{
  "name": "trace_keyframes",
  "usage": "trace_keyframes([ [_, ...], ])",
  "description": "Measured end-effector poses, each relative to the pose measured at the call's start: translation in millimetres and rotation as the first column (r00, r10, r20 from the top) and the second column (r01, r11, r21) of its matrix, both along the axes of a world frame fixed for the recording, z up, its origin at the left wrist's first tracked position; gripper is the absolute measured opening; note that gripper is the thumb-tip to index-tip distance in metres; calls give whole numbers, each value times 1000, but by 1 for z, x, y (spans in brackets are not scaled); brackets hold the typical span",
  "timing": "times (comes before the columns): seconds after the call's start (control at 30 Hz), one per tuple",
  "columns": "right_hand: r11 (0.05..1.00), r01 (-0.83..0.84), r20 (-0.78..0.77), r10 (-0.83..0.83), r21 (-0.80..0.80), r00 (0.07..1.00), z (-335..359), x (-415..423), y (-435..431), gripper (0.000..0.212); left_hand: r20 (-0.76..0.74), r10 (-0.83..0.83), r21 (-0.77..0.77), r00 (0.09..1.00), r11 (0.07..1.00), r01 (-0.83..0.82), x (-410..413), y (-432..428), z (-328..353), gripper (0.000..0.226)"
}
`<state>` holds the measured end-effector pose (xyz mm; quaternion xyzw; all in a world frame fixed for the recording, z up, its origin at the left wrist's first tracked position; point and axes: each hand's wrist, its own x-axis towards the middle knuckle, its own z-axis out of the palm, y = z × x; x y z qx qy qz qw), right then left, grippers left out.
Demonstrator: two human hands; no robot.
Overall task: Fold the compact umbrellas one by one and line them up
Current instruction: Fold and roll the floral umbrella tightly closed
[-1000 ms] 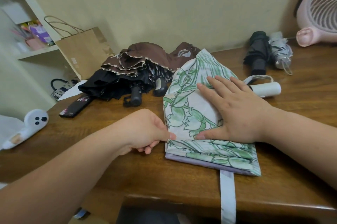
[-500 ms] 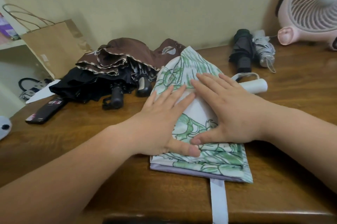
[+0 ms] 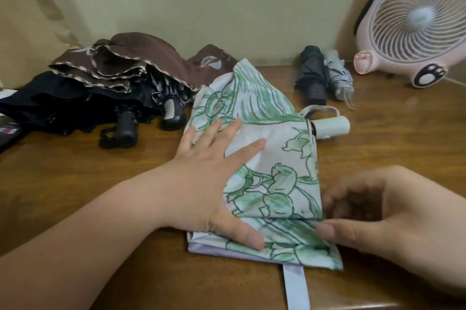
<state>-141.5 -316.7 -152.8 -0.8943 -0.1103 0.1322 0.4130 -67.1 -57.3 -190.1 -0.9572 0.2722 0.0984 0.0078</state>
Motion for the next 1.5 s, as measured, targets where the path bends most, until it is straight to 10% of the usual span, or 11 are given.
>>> trace_keyframes([
  [0.23, 931, 187, -92, -166, 314, 982, -15, -13, 19, 27, -25, 3, 46, 1000, 999, -2, 0, -2, 1, 137],
  [0.7, 953, 295, -329, -300, -65, 896, 0, -3, 21, 33, 37, -6, -65, 999, 998, 8, -2, 1, -7, 81],
  [0.8, 905, 300, 57, -297, -300, 953, 14, 2, 17, 20, 31, -6, -40, 1000, 999, 7, -3, -1, -5, 85],
  [0.93, 922, 364, 654, -196, -131, 731, 19, 16, 47, 29, 32, 4, -63, 999, 998, -2, -5, -3, -2, 85],
  [1.2, 884, 128, 578, 179, -449, 796, -47, 89, 102, 76, 115, -7, -89, 993, 996, 18, -5, -6, -5, 103],
  [1.5, 760, 237, 605, 245, -606, 758, -57, 104, 52, 73, 199, -7, -129, 980, 991, 33, 6, 2, -7, 46],
])
